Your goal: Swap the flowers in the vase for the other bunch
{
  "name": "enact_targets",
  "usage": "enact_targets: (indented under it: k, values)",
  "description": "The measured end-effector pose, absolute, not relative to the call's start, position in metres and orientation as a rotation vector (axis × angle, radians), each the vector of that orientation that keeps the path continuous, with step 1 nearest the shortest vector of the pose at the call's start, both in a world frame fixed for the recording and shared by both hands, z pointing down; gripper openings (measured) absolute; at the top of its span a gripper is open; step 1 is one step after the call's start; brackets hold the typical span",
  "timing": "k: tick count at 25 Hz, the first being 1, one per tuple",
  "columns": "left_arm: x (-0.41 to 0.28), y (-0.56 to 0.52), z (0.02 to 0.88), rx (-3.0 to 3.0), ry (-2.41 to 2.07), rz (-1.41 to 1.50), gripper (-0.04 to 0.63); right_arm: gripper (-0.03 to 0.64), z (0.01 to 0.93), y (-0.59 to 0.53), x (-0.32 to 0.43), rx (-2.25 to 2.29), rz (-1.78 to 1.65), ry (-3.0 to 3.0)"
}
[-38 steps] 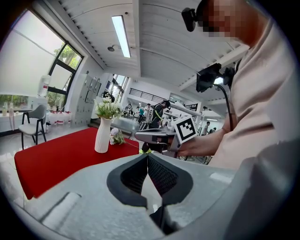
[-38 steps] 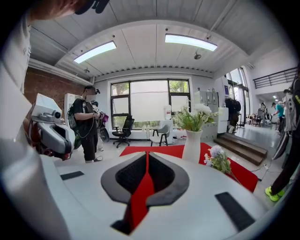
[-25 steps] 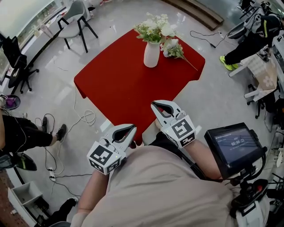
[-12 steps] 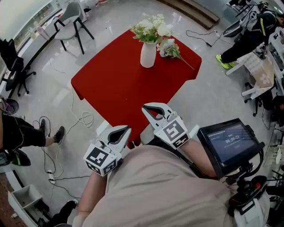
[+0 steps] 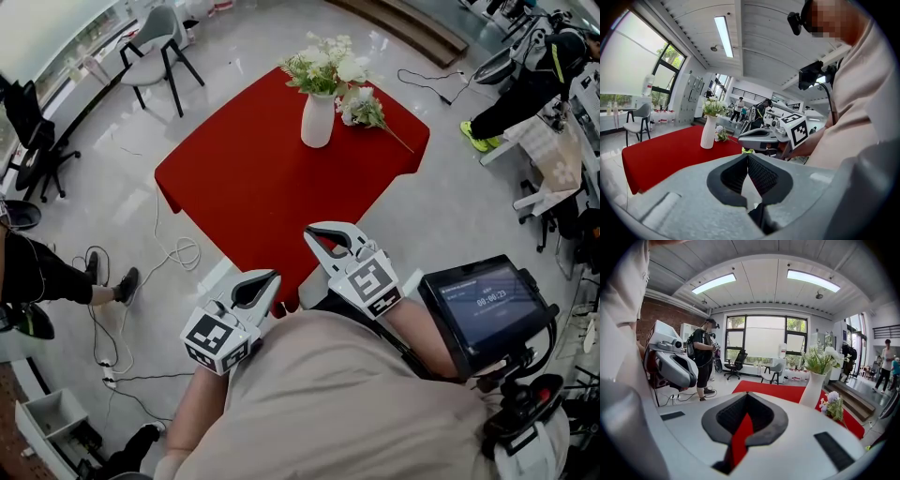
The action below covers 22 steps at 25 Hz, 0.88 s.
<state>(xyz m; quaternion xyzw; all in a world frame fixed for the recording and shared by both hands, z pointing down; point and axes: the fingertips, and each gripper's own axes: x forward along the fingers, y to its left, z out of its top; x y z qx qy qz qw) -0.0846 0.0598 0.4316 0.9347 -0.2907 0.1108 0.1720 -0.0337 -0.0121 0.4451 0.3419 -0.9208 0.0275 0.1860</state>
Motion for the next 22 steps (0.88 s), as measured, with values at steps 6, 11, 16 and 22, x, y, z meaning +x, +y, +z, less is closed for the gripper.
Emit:
enact_targets:
  k: [6,11,16,22]
  values:
    - [-0.075,0.053,0.428,2.651,-0.827,0.316,0.008,0.014,0.444,-0.02,-0.024,0.962,0.083,-2.593]
    - [-0.089,0.063,0.43,2.657,-0.828,0.304,0.008,0.014,0.446,-0.007,-0.039,0.964,0.071,-2.592]
    - [-0.085,0.062,0.432,2.659,-0.816,0.313,0.008,0.014,0.447,-0.009,-0.035,0.97,0.075,-2.589]
    - [-0.081,0.06,0.43,2.656,-0.82,0.321,0.008,0.014,0.444,-0.01,-0.031,0.961,0.071,-2.592]
